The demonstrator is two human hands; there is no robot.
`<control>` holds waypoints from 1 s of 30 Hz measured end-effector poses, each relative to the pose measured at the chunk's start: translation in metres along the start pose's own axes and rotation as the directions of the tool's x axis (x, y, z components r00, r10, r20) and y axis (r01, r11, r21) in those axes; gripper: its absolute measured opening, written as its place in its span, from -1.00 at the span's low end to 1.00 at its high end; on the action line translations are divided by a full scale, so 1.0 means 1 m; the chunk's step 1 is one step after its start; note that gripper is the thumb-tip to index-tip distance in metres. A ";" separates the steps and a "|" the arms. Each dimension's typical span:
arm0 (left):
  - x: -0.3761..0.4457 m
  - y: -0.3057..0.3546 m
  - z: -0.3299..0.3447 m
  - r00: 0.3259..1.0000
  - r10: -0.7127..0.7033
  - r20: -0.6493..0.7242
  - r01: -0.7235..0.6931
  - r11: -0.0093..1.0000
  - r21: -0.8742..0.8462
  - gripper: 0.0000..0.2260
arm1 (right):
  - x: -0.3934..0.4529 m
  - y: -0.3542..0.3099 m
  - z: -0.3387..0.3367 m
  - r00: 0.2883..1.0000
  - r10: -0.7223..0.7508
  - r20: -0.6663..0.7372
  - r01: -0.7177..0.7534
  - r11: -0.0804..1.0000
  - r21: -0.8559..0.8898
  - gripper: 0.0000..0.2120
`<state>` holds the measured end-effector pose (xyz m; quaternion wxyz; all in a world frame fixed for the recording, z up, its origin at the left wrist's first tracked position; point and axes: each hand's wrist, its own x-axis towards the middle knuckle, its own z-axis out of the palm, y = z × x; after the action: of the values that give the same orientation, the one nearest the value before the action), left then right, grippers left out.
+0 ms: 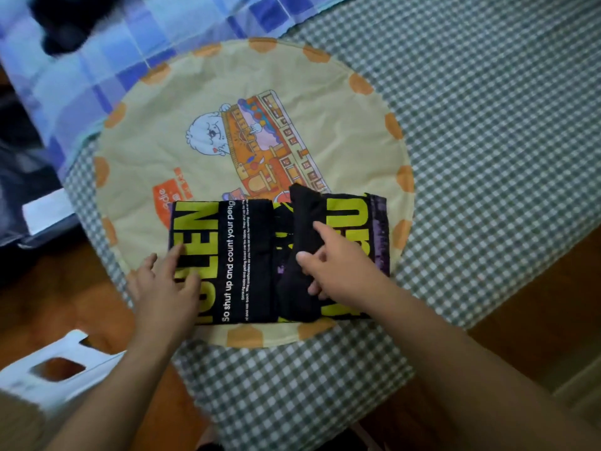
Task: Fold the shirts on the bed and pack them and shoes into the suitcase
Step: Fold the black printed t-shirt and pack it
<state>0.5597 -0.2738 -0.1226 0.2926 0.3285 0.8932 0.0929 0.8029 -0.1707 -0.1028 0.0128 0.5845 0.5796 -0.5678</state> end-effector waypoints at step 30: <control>0.004 0.036 -0.057 0.886 0.064 0.459 0.355 0.545 -0.760 -0.55 | 0.067 0.030 0.040 0.916 -0.354 -0.188 0.147 0.734 -0.663 -0.36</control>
<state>0.5431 -0.2424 -0.0659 0.6102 0.0865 0.6784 0.3999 0.7767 -0.1630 -0.1813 0.0432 0.5402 0.8061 -0.2379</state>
